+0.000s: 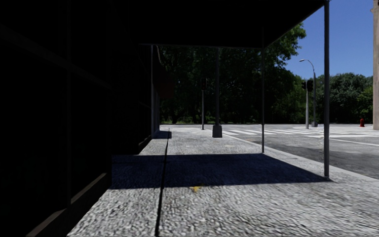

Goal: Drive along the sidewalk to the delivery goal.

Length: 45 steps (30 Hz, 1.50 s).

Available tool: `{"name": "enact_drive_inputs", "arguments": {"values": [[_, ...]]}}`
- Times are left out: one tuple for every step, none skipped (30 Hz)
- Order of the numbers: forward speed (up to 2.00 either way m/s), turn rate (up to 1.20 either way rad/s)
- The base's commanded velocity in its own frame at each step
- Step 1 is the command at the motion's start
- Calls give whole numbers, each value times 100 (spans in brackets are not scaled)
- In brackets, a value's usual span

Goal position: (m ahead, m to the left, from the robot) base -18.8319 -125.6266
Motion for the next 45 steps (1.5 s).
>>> {"name": "enact_drive_inputs", "arguments": {"values": [[182,0],[182,0],[182,0],[182,0],[182,0],[182,0],[182,0],[182,0],[182,0],[182,0],[182,0],[182,0],[182,0],[182,0],[182,0],[182,0],[182,0],[182,0],[182,0],[182,0],[182,0],[182,0],[182,0],[182,0],[182,3],[182,14],[182,45],[181,60],[181,60],[181,65],[181,65],[181,52],[181,30],[181,11],[181,11],[181,1],[181,0],[181,0],[181,0],[181,0],[181,0],[181,0],[181,0],[181,0],[181,0]]}}
